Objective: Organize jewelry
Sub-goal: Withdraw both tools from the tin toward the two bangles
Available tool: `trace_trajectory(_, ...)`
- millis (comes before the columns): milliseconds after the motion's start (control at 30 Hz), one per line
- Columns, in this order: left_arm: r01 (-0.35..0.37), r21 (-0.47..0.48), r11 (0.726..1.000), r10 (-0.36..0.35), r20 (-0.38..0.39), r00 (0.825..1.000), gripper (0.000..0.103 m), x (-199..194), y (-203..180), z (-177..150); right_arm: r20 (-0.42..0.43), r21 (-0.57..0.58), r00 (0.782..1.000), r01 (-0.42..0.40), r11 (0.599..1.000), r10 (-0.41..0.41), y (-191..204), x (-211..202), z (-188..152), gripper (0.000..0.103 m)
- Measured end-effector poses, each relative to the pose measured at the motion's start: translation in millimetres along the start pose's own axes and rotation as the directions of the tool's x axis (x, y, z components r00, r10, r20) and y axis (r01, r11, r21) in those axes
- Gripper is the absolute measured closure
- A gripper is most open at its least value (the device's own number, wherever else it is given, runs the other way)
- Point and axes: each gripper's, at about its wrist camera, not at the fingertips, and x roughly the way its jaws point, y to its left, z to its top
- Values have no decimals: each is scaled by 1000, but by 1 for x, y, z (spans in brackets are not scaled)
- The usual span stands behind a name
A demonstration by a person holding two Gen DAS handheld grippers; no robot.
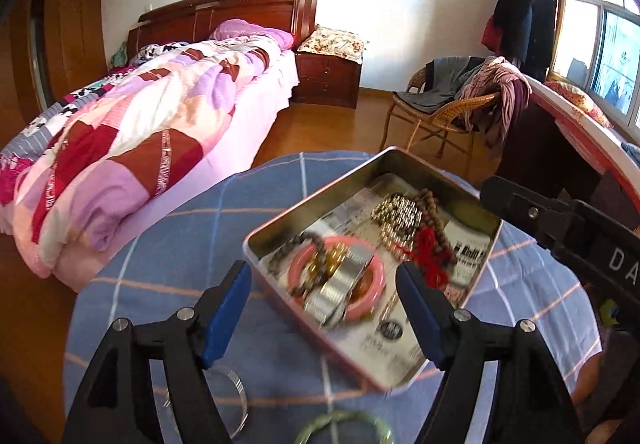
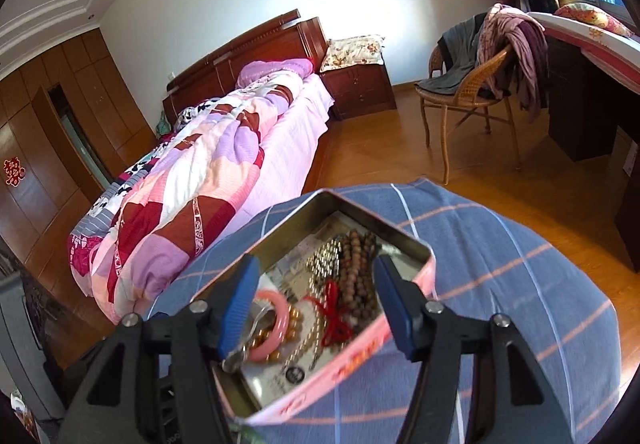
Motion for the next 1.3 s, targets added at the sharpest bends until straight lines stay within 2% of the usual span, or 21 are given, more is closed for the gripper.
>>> trace_trajectory(300, -63, 27, 998, 63, -4, 998, 27, -26, 9, -32, -30, 24, 999, 25, 999, -25, 2, -21, -39, 40)
trace_trajectory(633, -92, -3, 996, 92, -17, 996, 27, -48, 21, -64, -58, -8, 997, 41, 999, -41, 10, -40, -77, 40)
trace_trajectory(1300, -153, 17, 988, 153, -47, 987, 26, -66, 33, -105, -70, -45, 996, 48, 998, -51, 14, -70, -112, 40)
